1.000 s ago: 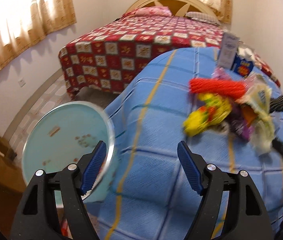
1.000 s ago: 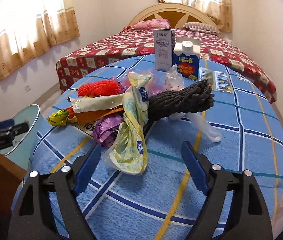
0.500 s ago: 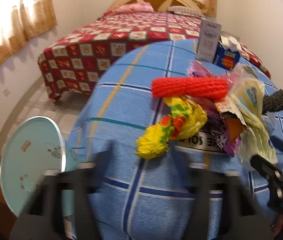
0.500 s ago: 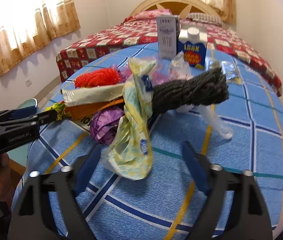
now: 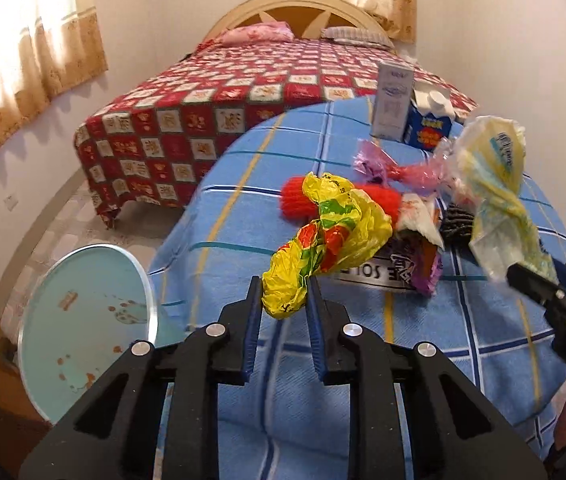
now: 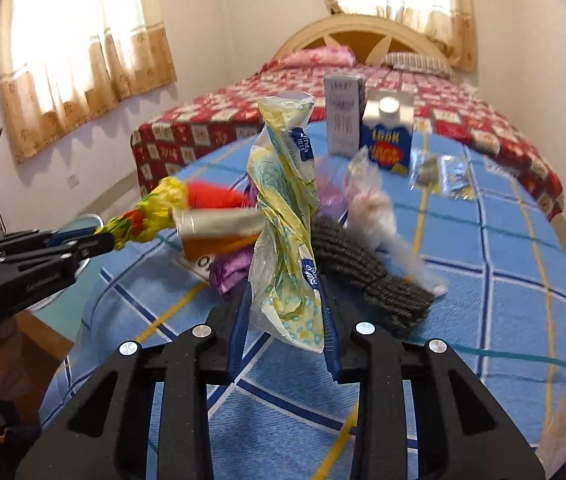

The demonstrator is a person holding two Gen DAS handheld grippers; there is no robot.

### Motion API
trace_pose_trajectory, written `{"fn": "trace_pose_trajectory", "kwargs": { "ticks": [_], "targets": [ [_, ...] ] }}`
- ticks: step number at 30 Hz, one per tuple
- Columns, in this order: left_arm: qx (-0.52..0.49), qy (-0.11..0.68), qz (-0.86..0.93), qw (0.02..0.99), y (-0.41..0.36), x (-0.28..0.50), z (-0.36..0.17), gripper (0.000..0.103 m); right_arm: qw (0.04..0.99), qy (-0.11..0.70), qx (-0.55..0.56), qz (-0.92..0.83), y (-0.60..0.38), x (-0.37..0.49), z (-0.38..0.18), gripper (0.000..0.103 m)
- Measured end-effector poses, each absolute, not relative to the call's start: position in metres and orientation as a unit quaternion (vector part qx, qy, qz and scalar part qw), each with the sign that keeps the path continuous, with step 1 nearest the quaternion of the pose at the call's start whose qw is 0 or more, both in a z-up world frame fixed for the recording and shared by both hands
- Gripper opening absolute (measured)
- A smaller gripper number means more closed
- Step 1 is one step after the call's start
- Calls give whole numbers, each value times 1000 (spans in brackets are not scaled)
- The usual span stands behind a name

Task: Collect trash
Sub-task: 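Close the left tool on the yellow wrapper while the right tool closes on the clear printed bag, then carry the yellow wrapper and clear bag in both tools over the bin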

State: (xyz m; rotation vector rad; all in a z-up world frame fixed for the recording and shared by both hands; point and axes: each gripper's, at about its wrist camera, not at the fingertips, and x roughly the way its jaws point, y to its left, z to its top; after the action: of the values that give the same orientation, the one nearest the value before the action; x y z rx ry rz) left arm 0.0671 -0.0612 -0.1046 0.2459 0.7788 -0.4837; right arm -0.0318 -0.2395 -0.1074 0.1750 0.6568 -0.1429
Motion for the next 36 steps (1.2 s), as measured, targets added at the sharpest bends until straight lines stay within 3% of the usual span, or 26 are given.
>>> {"fn": "trace_pose_trajectory", "kwargs": {
  "ticks": [11, 36],
  "targets": [
    [114, 358, -187, 908, -6, 55, -83, 21, 952, 297, 57, -43, -212, -29, -75, 32],
    [89, 379, -75, 918, 103, 71, -90, 22, 948, 314, -35, 44, -117, 41, -81, 33]
  ]
}}
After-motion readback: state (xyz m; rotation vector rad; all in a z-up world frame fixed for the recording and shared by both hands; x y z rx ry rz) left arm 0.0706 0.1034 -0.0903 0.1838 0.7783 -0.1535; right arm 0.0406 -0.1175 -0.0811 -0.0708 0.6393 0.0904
